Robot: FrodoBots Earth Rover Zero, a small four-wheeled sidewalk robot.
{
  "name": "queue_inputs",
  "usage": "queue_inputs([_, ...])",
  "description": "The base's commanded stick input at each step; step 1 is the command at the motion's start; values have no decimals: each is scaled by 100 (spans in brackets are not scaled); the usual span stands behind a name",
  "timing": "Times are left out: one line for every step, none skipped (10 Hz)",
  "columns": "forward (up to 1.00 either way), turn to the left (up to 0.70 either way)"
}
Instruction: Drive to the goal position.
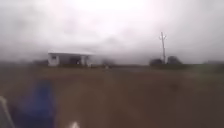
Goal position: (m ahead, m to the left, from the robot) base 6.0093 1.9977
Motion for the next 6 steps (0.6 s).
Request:
queue_inputs([70, 0])
queue_inputs([70, 0])
queue_inputs([70, 0])
queue_inputs([70, 0])
queue_inputs([70, 0])
queue_inputs([70, 0])
